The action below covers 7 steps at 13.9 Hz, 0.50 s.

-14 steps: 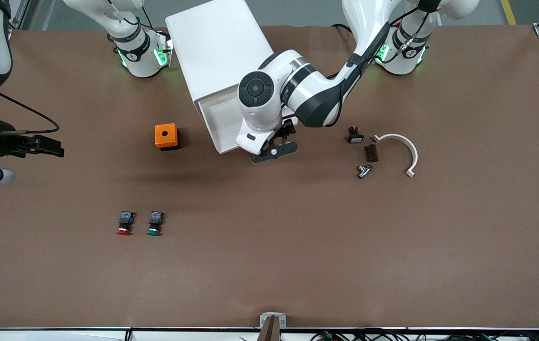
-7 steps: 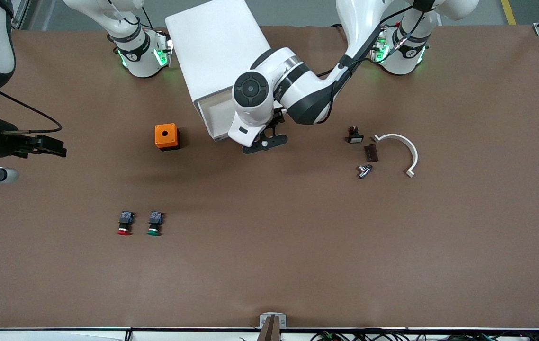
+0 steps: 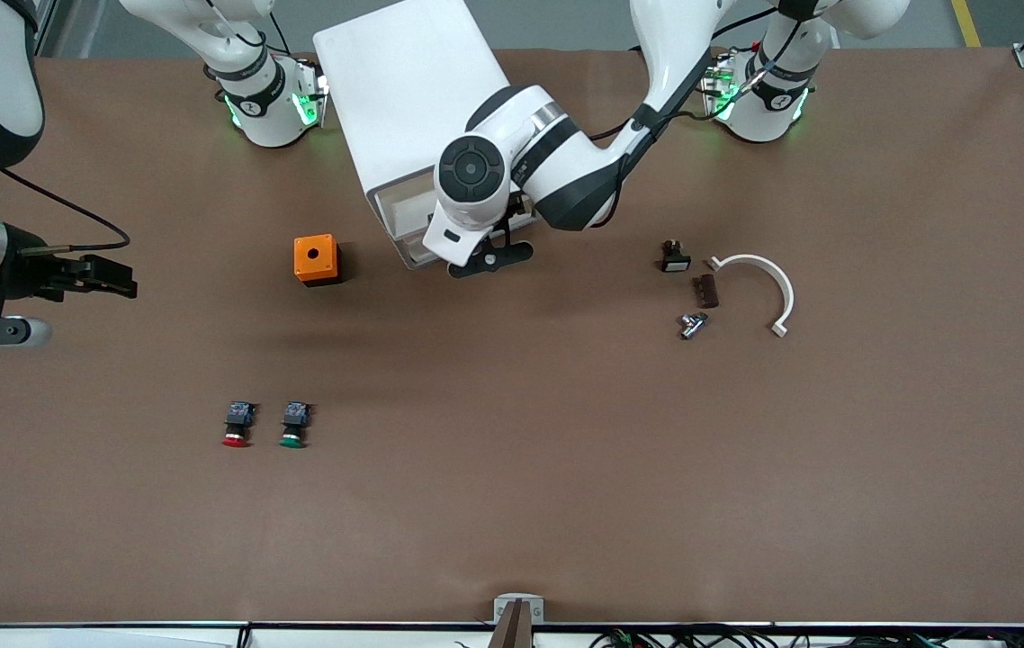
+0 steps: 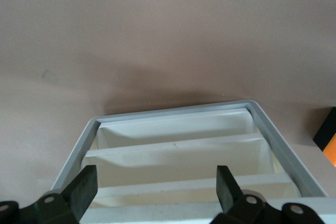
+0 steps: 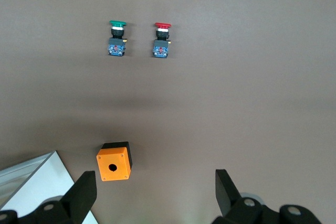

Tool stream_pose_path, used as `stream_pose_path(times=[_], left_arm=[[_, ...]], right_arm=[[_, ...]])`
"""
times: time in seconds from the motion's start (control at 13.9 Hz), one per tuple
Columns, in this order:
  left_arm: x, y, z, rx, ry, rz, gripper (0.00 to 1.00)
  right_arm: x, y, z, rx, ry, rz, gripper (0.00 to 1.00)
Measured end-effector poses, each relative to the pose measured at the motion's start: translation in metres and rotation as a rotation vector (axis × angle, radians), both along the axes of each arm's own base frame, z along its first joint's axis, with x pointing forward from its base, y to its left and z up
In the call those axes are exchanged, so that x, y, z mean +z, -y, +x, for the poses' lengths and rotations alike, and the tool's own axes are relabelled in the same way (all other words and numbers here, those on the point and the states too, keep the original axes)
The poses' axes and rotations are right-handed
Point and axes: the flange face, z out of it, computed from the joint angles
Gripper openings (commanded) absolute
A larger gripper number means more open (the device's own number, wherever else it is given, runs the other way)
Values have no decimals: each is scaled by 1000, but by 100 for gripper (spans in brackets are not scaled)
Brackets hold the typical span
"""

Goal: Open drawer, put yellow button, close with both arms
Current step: 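Push the drawer fully shut with the left gripper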

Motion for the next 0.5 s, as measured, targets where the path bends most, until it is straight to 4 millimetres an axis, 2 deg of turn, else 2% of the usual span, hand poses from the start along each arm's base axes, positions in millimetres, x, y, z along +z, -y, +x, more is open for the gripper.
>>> stream_pose_path(times=[0.22,0.5], left_arm=[[-5,7,-13,4,-47,-15,100],[-9,11,-22,26,-111,-44,100]], right_arm=[[5,1,1,-2,12,0,100],[26,7,3,-12,55,-1,100]])
